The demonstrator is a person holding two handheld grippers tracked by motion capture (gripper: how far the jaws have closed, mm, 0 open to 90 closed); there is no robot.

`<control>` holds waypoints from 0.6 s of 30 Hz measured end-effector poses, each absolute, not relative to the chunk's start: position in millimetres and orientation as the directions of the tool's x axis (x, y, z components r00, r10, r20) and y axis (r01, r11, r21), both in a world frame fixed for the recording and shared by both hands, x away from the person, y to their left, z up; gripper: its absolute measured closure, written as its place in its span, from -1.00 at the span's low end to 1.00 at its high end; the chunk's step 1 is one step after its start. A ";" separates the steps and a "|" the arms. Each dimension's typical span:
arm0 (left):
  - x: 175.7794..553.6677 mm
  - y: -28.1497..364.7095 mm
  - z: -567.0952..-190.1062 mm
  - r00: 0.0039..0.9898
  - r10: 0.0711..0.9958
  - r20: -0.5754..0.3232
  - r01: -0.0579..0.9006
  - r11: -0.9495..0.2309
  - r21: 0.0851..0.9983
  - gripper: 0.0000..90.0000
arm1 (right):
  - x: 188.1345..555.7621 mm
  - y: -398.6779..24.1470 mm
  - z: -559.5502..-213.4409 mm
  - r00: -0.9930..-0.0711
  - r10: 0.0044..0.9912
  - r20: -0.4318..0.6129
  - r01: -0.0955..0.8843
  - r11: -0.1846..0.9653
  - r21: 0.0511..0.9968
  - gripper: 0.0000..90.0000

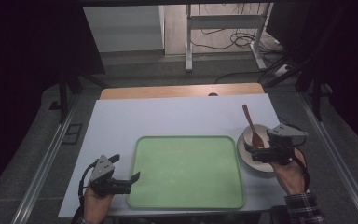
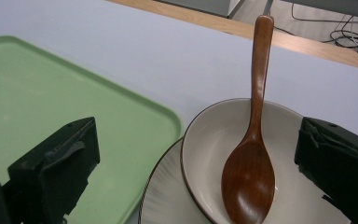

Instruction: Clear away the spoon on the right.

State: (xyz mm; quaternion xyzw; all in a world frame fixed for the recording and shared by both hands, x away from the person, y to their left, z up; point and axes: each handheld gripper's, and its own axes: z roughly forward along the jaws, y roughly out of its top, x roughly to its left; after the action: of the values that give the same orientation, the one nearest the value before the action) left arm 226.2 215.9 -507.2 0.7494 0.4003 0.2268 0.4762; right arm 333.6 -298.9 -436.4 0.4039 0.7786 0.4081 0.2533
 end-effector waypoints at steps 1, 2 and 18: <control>226.3 215.8 -507.3 0.577 0.816 -0.042 0.384 -0.225 0.895 -0.98 | 334.6 -298.4 -436.0 -0.543 0.838 -0.064 0.425 0.339 0.839 -1.00; 226.3 215.8 -507.3 0.577 0.816 -0.041 0.385 -0.227 0.895 -0.98 | 334.6 -298.4 -436.0 -0.543 0.838 -0.064 0.425 0.339 0.839 -1.00; 226.1 215.7 -507.1 0.578 0.815 -0.033 0.384 -0.236 0.893 -0.98 | 359.3 -291.2 -426.1 -0.481 0.875 -0.062 0.495 0.329 0.805 -0.91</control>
State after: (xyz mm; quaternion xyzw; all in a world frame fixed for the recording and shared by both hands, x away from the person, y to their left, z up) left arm 226.1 215.7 -507.1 0.7523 0.3986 0.2282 0.4723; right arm 359.3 -291.2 -426.1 0.4419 0.7746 0.3746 0.2536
